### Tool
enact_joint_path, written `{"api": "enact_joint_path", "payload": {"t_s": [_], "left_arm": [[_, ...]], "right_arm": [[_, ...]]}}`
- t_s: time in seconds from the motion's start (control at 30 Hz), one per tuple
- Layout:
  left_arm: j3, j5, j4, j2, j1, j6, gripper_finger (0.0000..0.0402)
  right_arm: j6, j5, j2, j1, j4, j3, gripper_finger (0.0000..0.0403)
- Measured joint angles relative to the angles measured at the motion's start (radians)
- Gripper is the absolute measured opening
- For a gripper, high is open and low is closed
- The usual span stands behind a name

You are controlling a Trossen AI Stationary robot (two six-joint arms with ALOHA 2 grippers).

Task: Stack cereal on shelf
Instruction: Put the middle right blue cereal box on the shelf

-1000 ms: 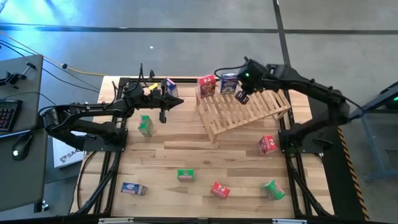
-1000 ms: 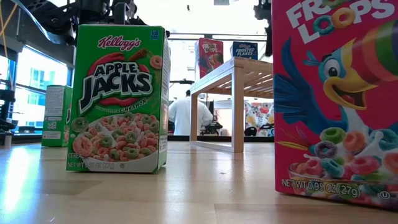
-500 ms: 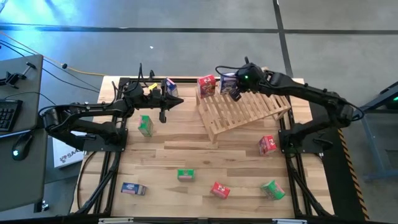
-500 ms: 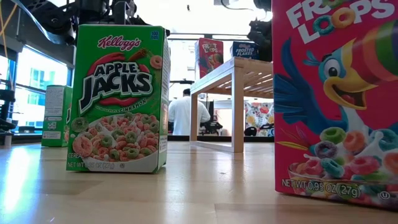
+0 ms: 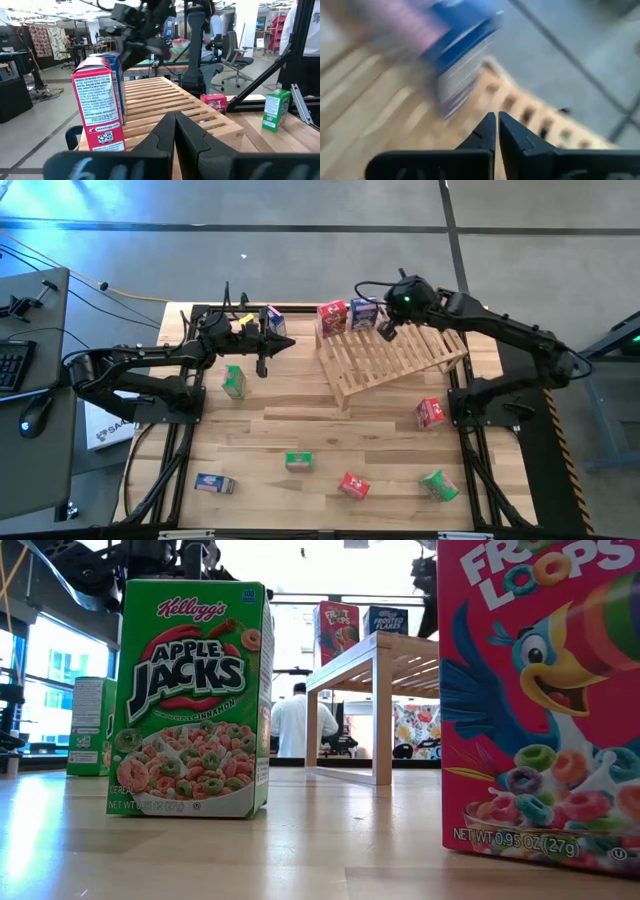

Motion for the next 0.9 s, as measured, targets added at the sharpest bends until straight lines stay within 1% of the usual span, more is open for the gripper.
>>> {"api": "enact_joint_path", "payload": {"t_s": [0.1, 0.17, 0.27, 0.43, 0.53, 0.73, 0.8, 0.9], "left_arm": [[0.0, 0.0, -0.003, 0.0, 0.0, 0.0, 0.0], [0.0, 0.0, -0.003, 0.0, 0.0, 0.0, 0.0], [0.0, 0.0, -0.002, 0.0, 0.0, 0.008, 0.0], [0.0, 0.0, 0.002, 0.0, 0.0, 0.008, 0.0], [0.0, 0.0, 0.002, 0.0, 0.0, 0.008, 0.0], [0.0, 0.0, 0.002, 0.0, 0.0, 0.004, 0.0], [0.0, 0.0, 0.002, 0.0, 0.0, 0.001, 0.0], [0.0, 0.0, 0.002, 0.0, 0.0, 0.0, 0.0]], "right_arm": [[0.02, -0.13, -0.029, 0.013, 0.0, -0.033, 0.0], [0.025, -0.163, -0.027, 0.023, 0.042, -0.066, 0.0], [0.025, -0.161, -0.015, 0.029, 0.14, -0.121, 0.0], [0.02, -0.115, -0.01, 0.026, 0.267, -0.18, 0.0], [0.018, -0.097, -0.01, 0.026, 0.272, -0.193, 0.0], [0.02, -0.1, -0.01, 0.026, 0.309, -0.193, 0.0], [0.018, -0.143, -0.01, 0.026, 0.313, -0.193, 0.0], [0.017, -0.265, -0.01, 0.037, 0.313, -0.193, 0.0]]}}
